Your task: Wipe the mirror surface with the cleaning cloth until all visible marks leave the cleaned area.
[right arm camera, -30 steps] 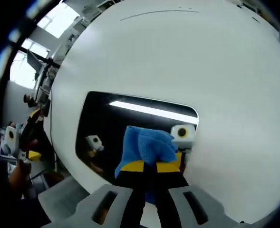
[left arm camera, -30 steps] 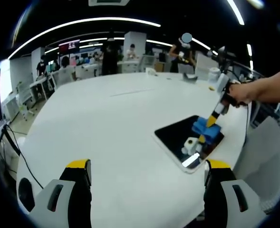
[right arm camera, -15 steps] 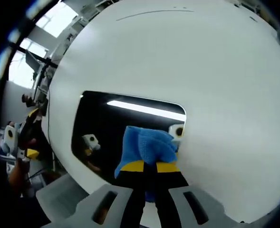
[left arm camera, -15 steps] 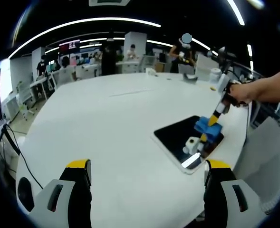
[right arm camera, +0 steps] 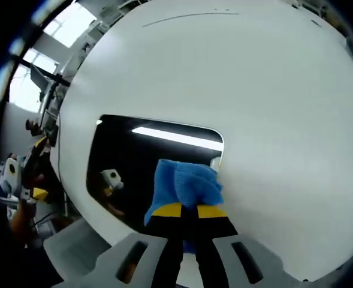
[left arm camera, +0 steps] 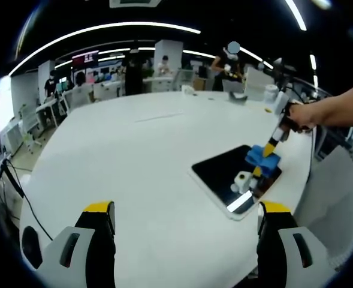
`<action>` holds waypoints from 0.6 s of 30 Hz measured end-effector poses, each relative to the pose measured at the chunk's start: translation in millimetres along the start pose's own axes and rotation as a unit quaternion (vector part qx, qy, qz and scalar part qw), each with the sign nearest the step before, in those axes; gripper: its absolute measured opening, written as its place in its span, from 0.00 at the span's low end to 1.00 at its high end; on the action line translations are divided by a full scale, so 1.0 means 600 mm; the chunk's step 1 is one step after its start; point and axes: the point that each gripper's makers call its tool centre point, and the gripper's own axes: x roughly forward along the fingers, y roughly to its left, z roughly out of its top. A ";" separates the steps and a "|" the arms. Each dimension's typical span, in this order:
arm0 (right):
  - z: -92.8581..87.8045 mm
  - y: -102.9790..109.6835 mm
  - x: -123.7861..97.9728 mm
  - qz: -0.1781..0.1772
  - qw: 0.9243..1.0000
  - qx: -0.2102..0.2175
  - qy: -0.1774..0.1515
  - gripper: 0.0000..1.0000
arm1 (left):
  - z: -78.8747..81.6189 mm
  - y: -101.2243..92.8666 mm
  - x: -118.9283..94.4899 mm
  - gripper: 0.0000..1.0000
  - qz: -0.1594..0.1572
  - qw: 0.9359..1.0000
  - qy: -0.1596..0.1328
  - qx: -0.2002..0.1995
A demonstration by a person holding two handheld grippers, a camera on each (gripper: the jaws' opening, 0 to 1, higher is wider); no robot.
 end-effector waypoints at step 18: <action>-0.002 -0.012 -0.002 -0.012 1.000 -0.003 0.003 0.01 | 0.002 0.004 0.000 1.00 -0.001 1.000 -0.002 -0.002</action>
